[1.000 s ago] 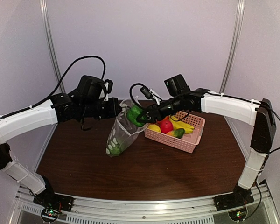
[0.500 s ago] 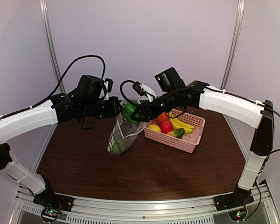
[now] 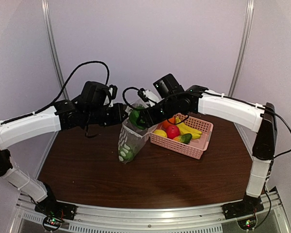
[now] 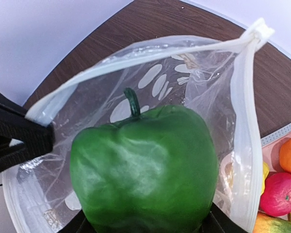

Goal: Place the food in the zip-top bag and seal the zipper
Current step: Place the fake vegetable in the zipper food storage bag, then adjust the zipper food storage bag at the center of the board, then pick up the fake fruit from the bin, then place the fake fruit in the zipper food storage bag, then pick up the fake fruit from the bin.

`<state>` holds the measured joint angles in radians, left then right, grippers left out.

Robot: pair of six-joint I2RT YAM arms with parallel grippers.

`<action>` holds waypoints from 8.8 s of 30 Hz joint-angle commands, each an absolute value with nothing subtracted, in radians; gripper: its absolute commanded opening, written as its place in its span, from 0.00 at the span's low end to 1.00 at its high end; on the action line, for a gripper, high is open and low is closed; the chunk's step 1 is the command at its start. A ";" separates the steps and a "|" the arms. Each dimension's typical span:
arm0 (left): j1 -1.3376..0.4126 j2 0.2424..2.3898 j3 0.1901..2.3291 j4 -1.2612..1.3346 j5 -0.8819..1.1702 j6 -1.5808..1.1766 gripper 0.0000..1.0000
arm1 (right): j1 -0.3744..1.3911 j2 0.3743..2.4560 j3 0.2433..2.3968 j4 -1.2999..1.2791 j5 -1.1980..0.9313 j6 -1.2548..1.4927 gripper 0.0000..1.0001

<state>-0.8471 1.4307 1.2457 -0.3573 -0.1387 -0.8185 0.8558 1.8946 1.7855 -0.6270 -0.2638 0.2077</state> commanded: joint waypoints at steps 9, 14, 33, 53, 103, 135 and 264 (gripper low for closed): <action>-0.850 1.405 1.210 -0.334 -0.176 -0.813 0.00 | 0.859 1.754 1.796 -0.622 -0.197 0.124 0.88; -0.850 1.411 1.208 -0.337 -0.176 -0.791 0.00 | 0.845 1.695 1.698 -0.590 -0.017 0.082 0.72; -0.850 1.387 1.264 -0.446 -0.306 -0.673 0.00 | 0.819 1.934 1.947 -0.672 -0.118 0.075 0.00; -0.853 1.443 1.372 -0.575 -0.403 -0.546 0.00 | 0.817 1.991 2.026 -0.603 -0.269 0.079 0.28; -0.853 1.454 1.330 -0.502 -0.290 -0.579 0.00 | 0.435 2.152 1.763 -0.754 -0.437 -0.211 0.82; -0.853 1.442 1.295 -0.489 -0.276 -0.612 0.00 | 0.434 1.964 1.649 -0.706 -0.384 -0.210 0.58; -0.842 1.454 1.308 -0.446 -0.213 -0.596 0.00 | 0.433 2.048 1.672 -1.072 -0.361 -0.736 0.64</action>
<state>-0.8497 1.4437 1.2972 -0.4717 -0.2199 -0.5854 0.4236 2.0277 1.6653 -1.0382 -0.3416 -0.7071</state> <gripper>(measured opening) 0.006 0.625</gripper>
